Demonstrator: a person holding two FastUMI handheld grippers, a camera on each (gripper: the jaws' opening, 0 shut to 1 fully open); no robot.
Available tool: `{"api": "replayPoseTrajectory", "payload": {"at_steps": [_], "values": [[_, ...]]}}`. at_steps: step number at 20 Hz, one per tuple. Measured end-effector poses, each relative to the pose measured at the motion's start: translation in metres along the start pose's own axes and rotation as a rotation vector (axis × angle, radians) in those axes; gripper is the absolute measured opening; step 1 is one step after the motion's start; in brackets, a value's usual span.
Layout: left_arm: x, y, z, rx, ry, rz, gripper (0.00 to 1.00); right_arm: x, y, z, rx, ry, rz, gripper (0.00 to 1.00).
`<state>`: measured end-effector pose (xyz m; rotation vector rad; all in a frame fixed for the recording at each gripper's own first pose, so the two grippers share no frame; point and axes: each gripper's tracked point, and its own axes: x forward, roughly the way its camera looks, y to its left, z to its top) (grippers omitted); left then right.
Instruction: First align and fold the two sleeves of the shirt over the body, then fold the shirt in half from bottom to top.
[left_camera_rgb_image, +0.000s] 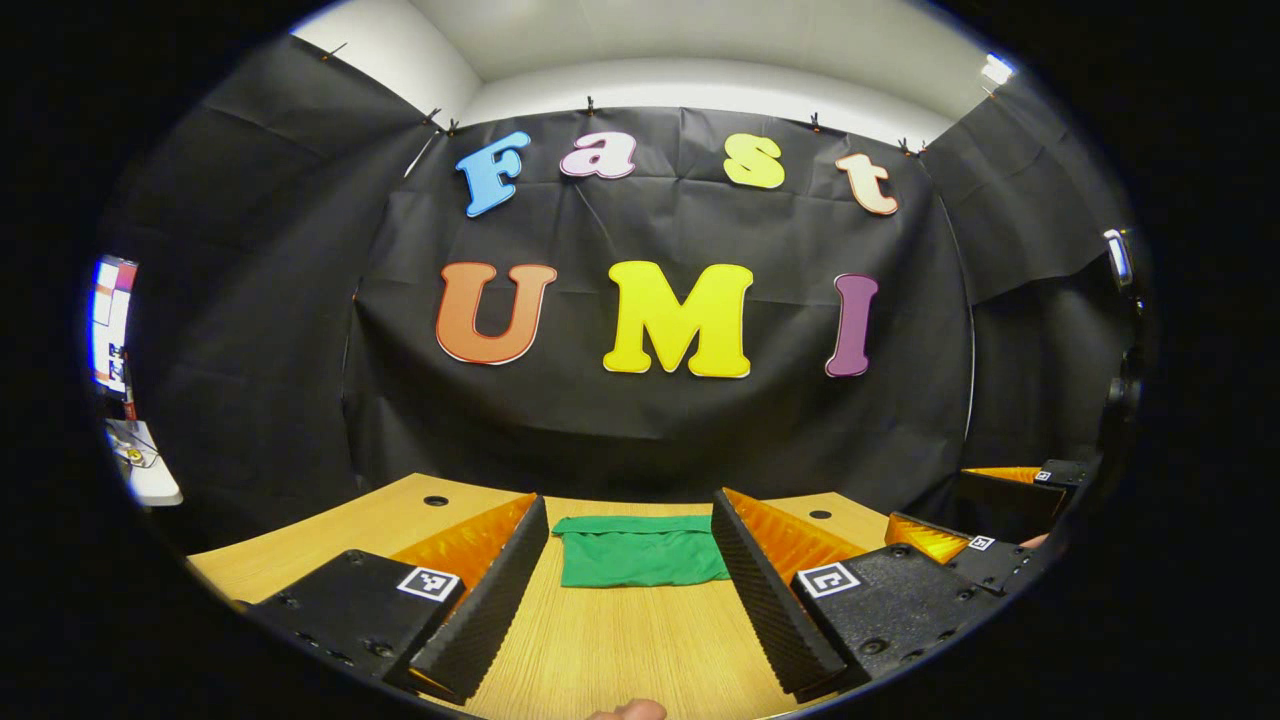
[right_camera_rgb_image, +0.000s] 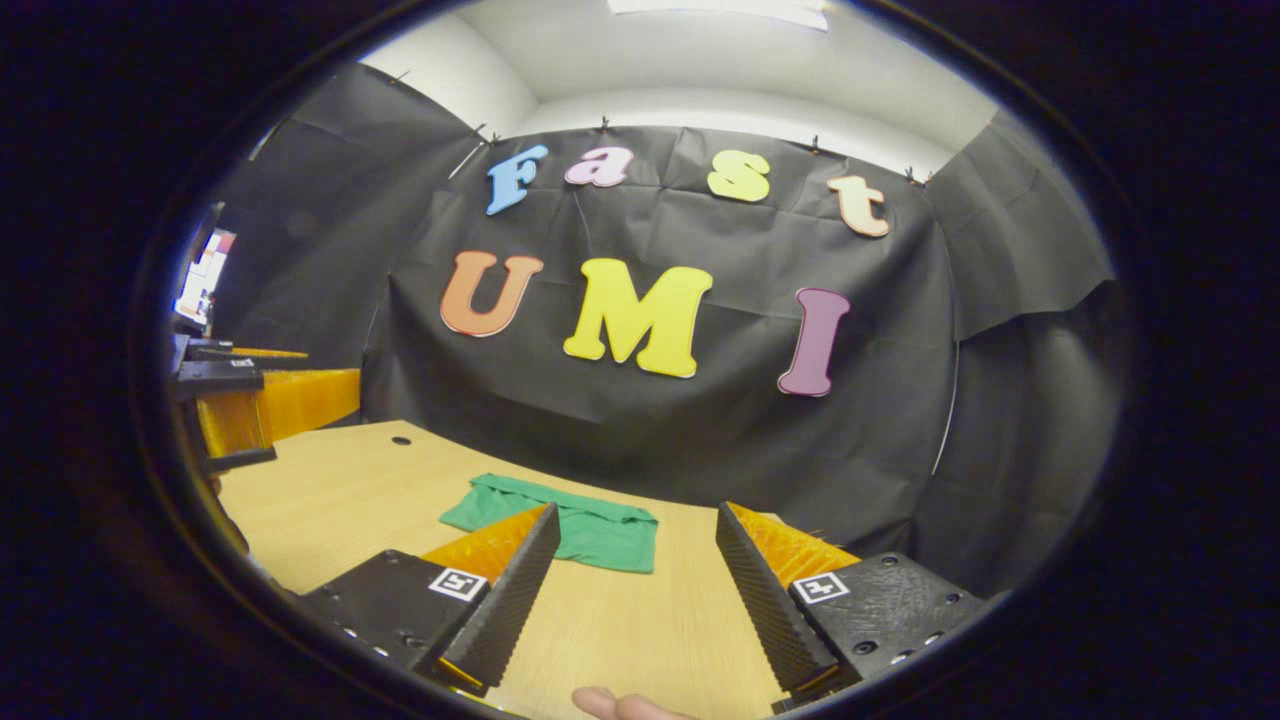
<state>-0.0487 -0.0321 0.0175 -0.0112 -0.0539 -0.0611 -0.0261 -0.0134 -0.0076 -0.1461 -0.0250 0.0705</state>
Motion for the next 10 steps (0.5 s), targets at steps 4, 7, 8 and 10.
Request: {"api": "replayPoseTrajectory", "payload": {"at_steps": [4,7,8,10], "values": [[0.002,-0.005,-0.005,-0.014,0.017,-0.021,1.0,-0.006,-0.015,0.016,-0.019,-0.067,-0.031,0.95],[0.002,-0.006,-0.005,-0.016,0.013,-0.025,1.0,-0.014,-0.014,0.025,-0.069,-0.121,-0.041,0.95],[0.003,-0.006,-0.004,-0.012,0.012,-0.027,1.0,-0.016,-0.015,0.029,-0.086,-0.136,-0.046,0.96],[-0.002,-0.011,-0.006,-0.014,0.016,-0.038,1.0,-0.018,-0.012,0.03,-0.103,-0.148,-0.036,0.95]]}}
